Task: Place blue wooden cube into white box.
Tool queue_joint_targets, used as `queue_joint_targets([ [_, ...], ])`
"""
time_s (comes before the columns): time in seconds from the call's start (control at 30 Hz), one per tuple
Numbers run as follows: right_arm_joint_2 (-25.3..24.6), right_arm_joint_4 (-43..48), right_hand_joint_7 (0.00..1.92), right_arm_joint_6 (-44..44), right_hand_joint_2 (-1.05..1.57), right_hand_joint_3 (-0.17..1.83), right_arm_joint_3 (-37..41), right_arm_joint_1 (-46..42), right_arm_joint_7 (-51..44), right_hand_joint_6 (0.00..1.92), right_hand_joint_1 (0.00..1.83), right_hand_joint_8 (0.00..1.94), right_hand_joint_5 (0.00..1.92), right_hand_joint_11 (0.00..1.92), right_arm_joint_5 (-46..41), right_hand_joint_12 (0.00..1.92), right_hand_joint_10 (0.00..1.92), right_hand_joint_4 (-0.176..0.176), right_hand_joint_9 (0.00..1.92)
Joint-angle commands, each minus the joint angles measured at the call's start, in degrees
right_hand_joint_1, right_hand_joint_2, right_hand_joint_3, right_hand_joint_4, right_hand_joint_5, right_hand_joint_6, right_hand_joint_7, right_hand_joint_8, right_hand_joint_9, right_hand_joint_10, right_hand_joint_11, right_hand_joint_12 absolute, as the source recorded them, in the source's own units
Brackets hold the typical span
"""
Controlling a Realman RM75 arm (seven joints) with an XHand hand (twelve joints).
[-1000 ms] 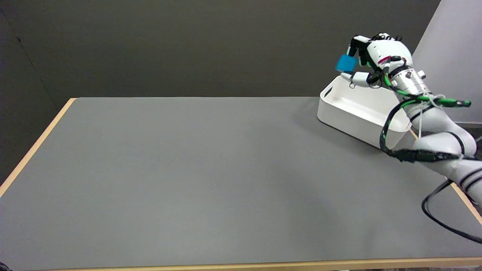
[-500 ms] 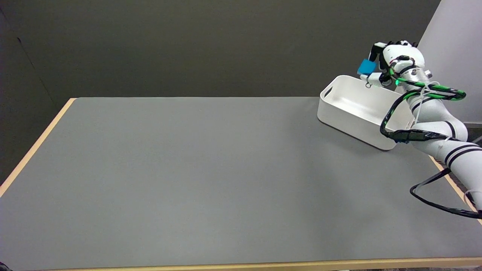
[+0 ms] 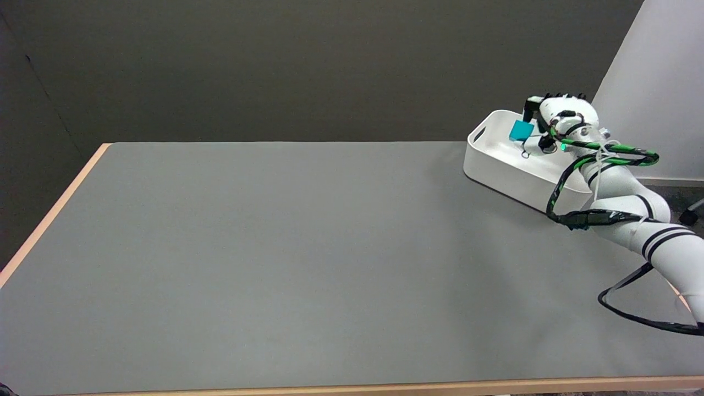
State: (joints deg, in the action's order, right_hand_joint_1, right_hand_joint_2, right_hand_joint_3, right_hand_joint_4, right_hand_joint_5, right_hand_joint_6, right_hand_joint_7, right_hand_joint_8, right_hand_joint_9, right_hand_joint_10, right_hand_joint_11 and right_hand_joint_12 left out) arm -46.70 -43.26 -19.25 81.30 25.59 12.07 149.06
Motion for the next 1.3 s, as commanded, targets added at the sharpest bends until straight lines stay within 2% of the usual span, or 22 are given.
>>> queue_joint_targets([
  [0.03, -0.79, -1.88, 0.80, 3.21, 1.04, 0.53, 3.18, -4.45, -0.15, 1.48, 0.91, 1.76, 0.64, 0.25, -5.39, 1.92, 1.92, 0.050, 0.80],
  [0.1, -0.78, -2.84, 0.30, 3.21, 0.75, 0.87, 4.31, -5.34, -0.15, 0.37, 0.77, 1.57, 0.19, 0.01, -8.26, 1.86, 1.92, -0.072, 0.29],
  [0.17, -0.78, -3.73, 0.21, 3.21, 0.68, 0.84, 5.51, -6.06, -0.15, 0.06, 0.54, 0.63, 0.03, 0.07, -10.27, 1.39, 1.02, -0.082, 0.23],
  [0.2, -0.78, -4.19, 0.18, 3.13, 0.66, 0.84, 6.05, -6.38, -0.15, 0.00, 0.48, 0.38, 0.00, 0.08, -11.13, 1.26, 0.78, -0.080, 0.22],
  [0.33, -0.62, -5.53, 0.13, 2.66, 0.63, 0.82, 7.46, -7.71, -0.15, 0.00, 0.42, 0.29, 0.00, 0.08, -11.69, 1.17, 0.64, -0.064, 0.17],
  [0.47, -0.79, -8.79, 0.14, 2.11, 0.65, 0.77, 9.49, -9.94, -0.14, 0.00, 0.41, 0.28, 0.00, 0.09, -11.70, 1.15, 0.63, -0.056, 0.18],
  [0.57, -1.05, -15.31, 0.16, -0.56, 0.65, 0.77, 11.77, -14.31, 1.37, 0.00, 0.40, 0.29, 0.00, 0.10, -12.95, 1.15, 0.64, -0.053, 0.19],
  [0.63, -1.60, -20.94, 0.17, -3.49, 0.64, 0.79, 13.43, -17.66, 5.70, 0.00, 0.40, 0.30, 0.00, 0.10, -16.68, 1.17, 0.65, -0.052, 0.21],
  [0.73, -2.72, -32.85, 0.25, -8.63, 0.68, 0.82, 14.53, -24.49, 19.22, 0.00, 0.38, 0.37, 0.00, 0.13, -23.99, 1.22, 0.75, -0.049, 0.30],
  [0.8, -3.51, -41.68, 0.33, -10.14, 0.74, 0.85, 15.17, -29.05, 30.06, 0.00, 0.38, 0.56, 0.00, 0.12, -23.67, 1.29, 0.90, -0.033, 0.36],
  [0.83, -3.73, -43.50, 0.39, -10.52, 0.77, 0.86, 15.40, -30.04, 31.43, 0.14, 0.43, 0.76, 0.05, 0.12, -23.30, 1.40, 1.05, -0.010, 0.42],
  [0.87, -4.14, -46.43, 0.48, -11.24, 0.80, 0.87, 15.64, -32.06, 33.23, 0.56, 0.55, 1.14, 0.19, 0.11, -22.17, 1.62, 1.36, 0.040, 0.54],
  [0.9, -4.82, -50.08, 0.57, -12.00, 0.83, 0.87, 15.71, -34.05, 33.81, 0.86, 0.62, 1.34, 0.29, 0.11, -21.01, 1.77, 1.56, 0.081, 0.63],
  [0.97, -5.87, -54.37, 0.71, -12.79, 0.84, 0.86, 15.95, -36.77, 33.89, 1.10, 0.65, 1.37, 0.40, 0.13, -20.18, 1.87, 1.65, 0.132, 0.72],
  [1.03, -7.68, -58.10, 0.84, -13.35, 0.83, 0.88, 16.05, -39.52, 34.20, 1.17, 0.61, 1.35, 0.51, 0.22, -20.84, 1.92, 1.64, 0.157, 0.84],
  [1.1, -9.75, -60.96, 0.83, -13.60, 0.82, 0.92, 15.92, -42.58, 35.66, 1.18, 0.54, 1.25, 0.51, 0.26, -21.66, 1.91, 1.58, 0.164, 0.84],
  [1.17, -12.74, -62.84, 0.73, -14.32, 0.83, 0.90, 15.15, -45.55, 37.26, 1.16, 0.47, 1.09, 0.50, 0.40, -22.33, 1.70, 1.31, 0.173, 0.71],
  [1.23, -14.98, -62.91, 0.67, -16.10, 0.83, 0.92, 14.84, -47.32, 37.41, 1.16, 0.41, 0.99, 0.49, 0.46, -22.82, 1.51, 1.21, 0.176, 0.65],
  [1.3, -17.12, -62.03, 0.63, -18.47, 0.81, 1.00, 14.69, -49.07, 37.42, 1.06, 0.39, 0.86, 0.47, 0.43, -24.09, 1.51, 1.06, 0.176, 0.59],
])
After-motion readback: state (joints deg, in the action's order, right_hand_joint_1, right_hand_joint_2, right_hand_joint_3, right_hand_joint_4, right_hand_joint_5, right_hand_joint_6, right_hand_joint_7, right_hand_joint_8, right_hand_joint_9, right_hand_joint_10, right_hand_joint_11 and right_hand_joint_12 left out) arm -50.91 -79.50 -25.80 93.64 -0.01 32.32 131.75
